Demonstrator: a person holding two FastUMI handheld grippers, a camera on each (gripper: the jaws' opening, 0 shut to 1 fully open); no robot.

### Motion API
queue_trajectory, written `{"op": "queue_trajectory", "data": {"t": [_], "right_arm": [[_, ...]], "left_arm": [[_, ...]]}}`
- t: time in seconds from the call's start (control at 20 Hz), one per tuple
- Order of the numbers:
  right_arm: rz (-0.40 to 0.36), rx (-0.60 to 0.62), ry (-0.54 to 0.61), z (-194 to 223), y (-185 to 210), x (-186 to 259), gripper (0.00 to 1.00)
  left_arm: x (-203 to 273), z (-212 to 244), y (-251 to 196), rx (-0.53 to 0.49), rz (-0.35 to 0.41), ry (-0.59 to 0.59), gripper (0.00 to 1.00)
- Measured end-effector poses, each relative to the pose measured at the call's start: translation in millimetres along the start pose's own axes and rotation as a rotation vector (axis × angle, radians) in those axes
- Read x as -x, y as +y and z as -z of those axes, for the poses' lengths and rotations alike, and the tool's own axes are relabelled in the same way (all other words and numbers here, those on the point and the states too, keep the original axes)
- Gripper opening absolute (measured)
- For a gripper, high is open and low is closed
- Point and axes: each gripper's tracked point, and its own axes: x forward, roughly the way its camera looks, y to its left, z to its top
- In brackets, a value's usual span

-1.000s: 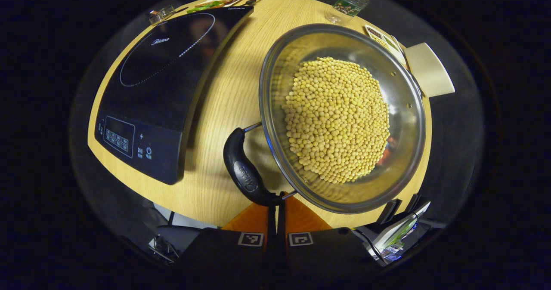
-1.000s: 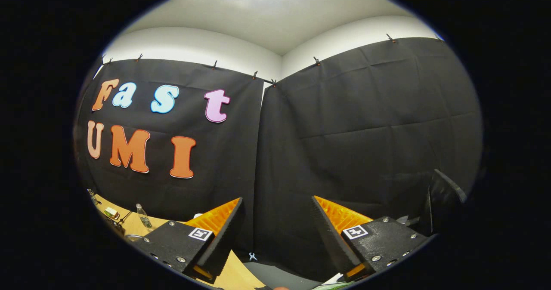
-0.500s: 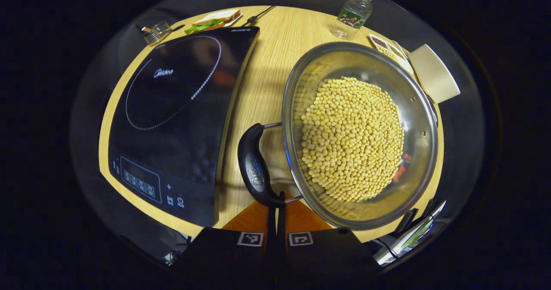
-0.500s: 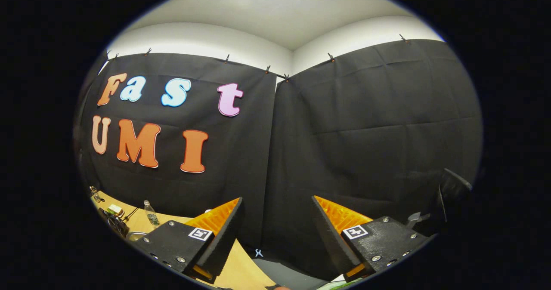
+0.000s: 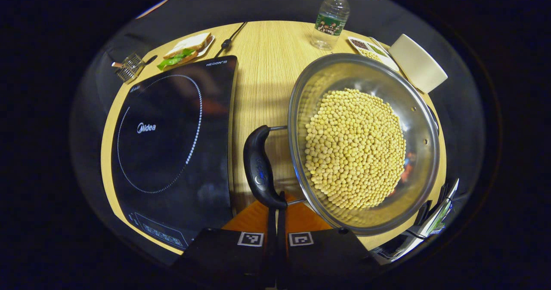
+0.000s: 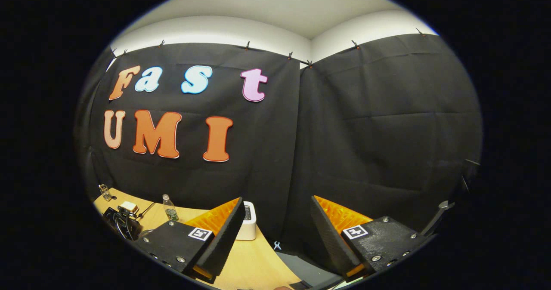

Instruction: First push the handle of the pot to place it horizontally, then grasp the pot with both hands and set it on the induction cooktop.

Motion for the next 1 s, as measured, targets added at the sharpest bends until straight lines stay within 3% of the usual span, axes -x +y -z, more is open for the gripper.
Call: {"op": "queue_trajectory", "data": {"t": [0.5,0.9,1.0], "right_arm": [[-0.058,0.012,0.111,44,47,-17,0.95],[-0.171,0.014,0.245,100,105,-44,0.99],[-0.216,0.017,0.289,118,125,-50,0.95]], "left_arm": [[-16,-36,17,-0.121,-0.002,-0.096,0.07],[5,-35,13,-0.077,0.107,-0.176,0.08],[14,-35,14,-0.029,0.147,-0.186,0.08]]}}
